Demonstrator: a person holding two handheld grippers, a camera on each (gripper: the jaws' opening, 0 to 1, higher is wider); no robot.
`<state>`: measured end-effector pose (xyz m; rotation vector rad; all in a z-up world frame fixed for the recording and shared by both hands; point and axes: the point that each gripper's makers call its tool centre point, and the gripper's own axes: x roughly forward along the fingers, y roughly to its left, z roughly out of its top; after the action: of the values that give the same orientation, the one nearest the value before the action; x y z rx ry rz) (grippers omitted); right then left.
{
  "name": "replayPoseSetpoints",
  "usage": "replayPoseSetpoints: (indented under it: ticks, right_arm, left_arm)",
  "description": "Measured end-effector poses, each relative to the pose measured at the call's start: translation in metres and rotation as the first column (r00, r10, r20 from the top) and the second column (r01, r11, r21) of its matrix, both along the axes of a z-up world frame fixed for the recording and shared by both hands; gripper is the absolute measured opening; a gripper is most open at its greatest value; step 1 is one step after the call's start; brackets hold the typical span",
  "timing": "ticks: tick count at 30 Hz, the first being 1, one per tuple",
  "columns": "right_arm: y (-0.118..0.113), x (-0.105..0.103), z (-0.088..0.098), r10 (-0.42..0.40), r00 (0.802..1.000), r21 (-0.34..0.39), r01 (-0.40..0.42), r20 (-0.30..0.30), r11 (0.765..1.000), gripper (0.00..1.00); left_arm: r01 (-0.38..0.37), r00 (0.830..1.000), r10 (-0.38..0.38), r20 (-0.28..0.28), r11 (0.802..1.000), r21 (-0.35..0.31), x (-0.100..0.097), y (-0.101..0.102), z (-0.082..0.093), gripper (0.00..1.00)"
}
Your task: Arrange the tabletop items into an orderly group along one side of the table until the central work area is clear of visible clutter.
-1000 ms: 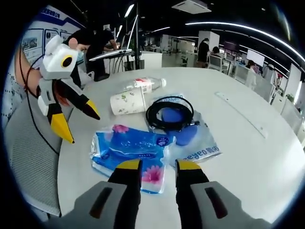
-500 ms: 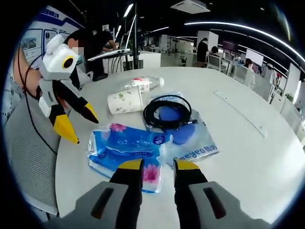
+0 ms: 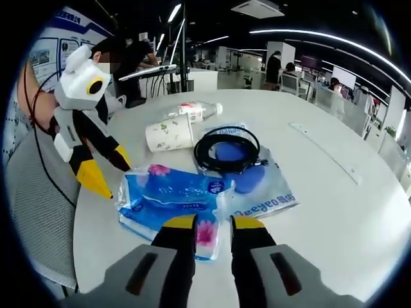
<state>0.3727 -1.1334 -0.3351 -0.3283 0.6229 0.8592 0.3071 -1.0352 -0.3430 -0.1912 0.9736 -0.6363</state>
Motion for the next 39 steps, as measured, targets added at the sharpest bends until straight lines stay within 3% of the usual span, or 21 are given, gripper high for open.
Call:
replayPoseSetpoints:
  ticks: [16, 29, 39]
  right_arm:
    - [-0.002, 0.0, -0.001, -0.003, 1.0, 0.004, 0.003, 0.001, 1.0, 0.09]
    - [-0.003, -0.001, -0.002, 0.0, 1.0, -0.005, 0.0, -0.002, 1.0, 0.01]
    - [-0.002, -0.001, -0.002, -0.002, 1.0, -0.007, 0.002, -0.003, 1.0, 0.0]
  left_arm:
    - [-0.006, 1.0, 0.006, -0.012, 1.0, -0.001, 0.003, -0.005, -0.002, 0.27]
    - [0.003, 1.0, -0.002, -0.023, 1.0, 0.026, 0.003, -0.002, -0.009, 0.08]
    - [0.039, 0.999, -0.039, -0.012, 0.998, 0.054, -0.001, -0.001, -0.011, 0.0]
